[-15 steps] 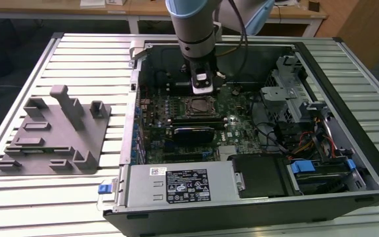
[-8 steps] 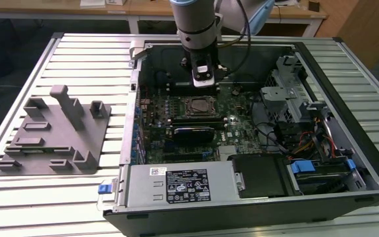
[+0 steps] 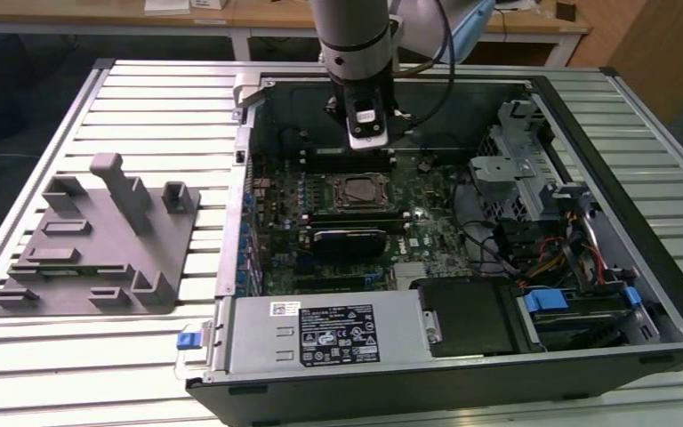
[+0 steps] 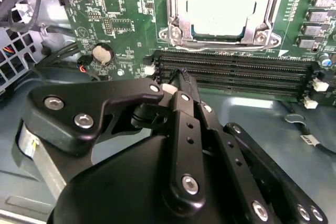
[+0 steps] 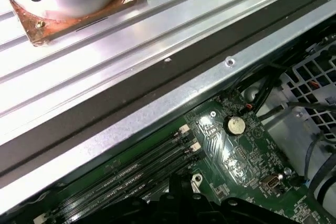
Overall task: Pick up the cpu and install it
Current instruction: 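Install the first cpu locking lever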
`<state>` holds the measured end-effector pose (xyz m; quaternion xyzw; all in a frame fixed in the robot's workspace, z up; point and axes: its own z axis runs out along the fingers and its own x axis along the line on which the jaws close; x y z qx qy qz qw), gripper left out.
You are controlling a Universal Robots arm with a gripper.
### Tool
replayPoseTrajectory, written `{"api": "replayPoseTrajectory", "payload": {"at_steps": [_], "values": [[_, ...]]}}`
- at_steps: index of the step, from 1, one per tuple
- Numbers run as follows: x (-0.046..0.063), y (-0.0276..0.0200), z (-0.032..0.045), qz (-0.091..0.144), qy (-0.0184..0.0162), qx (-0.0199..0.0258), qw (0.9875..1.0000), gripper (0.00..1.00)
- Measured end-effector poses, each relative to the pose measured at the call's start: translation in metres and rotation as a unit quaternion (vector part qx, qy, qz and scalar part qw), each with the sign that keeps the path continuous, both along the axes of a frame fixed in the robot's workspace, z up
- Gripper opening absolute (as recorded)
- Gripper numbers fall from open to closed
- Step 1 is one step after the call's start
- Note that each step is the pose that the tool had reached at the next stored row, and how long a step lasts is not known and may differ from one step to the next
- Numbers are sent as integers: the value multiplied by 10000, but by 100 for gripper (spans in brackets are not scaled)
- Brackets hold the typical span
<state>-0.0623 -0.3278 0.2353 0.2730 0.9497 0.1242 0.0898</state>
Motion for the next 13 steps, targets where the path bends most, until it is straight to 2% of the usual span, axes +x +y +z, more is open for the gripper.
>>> {"api": "replayPoseTrajectory", "payload": {"at_steps": [2, 3, 4, 7, 10, 12, 13], "values": [[0, 0, 1, 0, 1, -23, 10000, 11], [0, 0, 1, 0, 1, -61, 10000, 11], [0, 0, 0, 0, 0, -120, 9999, 11], [0, 0, -2, 0, 3, -351, 9994, 11], [0, 0, -4, 0, 14, -625, 9980, 11], [1, 0, -3, 2, 40, -804, 9968, 11], [2, 0, -3, 3, 68, -887, 9960, 11]]}}
